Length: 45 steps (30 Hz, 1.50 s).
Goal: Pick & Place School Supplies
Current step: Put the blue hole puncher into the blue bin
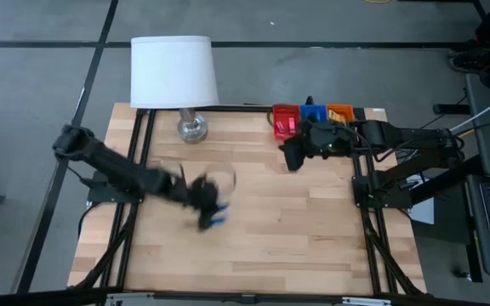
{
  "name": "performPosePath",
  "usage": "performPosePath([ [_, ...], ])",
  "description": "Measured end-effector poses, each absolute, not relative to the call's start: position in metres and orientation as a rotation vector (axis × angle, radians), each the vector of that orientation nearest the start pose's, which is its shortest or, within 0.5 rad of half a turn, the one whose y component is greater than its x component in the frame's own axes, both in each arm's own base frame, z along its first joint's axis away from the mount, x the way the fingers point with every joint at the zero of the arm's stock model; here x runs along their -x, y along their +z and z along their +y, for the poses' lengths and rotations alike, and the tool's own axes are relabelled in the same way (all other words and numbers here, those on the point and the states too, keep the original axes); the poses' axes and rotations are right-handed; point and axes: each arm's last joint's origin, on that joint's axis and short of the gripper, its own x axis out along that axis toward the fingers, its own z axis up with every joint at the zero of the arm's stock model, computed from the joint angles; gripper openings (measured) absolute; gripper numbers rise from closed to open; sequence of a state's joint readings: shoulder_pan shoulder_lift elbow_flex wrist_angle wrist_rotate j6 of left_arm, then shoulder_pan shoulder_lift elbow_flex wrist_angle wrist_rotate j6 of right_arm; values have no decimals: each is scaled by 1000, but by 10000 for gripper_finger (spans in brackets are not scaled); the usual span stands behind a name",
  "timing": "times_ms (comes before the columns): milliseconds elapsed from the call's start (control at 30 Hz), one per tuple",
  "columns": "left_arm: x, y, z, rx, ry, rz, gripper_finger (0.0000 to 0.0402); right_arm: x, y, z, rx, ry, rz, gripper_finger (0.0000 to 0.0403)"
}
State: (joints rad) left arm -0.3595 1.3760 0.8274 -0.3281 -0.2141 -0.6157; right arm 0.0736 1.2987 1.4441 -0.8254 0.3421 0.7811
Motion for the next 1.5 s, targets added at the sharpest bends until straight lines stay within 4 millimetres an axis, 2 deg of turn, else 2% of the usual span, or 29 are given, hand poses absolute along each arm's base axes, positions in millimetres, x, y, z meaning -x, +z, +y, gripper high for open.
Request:
performPosePath([
  [133, -275, 270, -32, 527, 107, 378, 34, -257, 393, 20, -497, -385, 578, 142],
  [200, -279, 288, -10, 597, 55, 217, 34, -256, 393, 24, -460, -334, 594, 142],
  [333, -285, 307, 25, 719, 53, -32, 34, -257, 396, 28, -442, -304, 563, 142],
  [433, -292, 303, 38, 805, 73, -93, 34, -263, 405, 30, -460, -275, 463, 142],
  [600, -309, 294, 40, 889, 47, -193, 34, -267, 414, 33, -469, -234, 363, 142],
  [733, -319, 284, 33, 924, 75, -216, 34, -267, 414, 36, -475, -214, 371, 142],
  [867, -324, 285, 22, 928, 96, -230, 34, -268, 413, 42, -490, -189, 381, 142],
  [1133, -328, 294, 12, 905, 115, -263, 34, -281, 402, 49, -494, -179, 421, 142],
  [1500, -329, 293, 6, 905, 125, -254, 34, -293, 398, 50, -493, -161, 405, 142],
])
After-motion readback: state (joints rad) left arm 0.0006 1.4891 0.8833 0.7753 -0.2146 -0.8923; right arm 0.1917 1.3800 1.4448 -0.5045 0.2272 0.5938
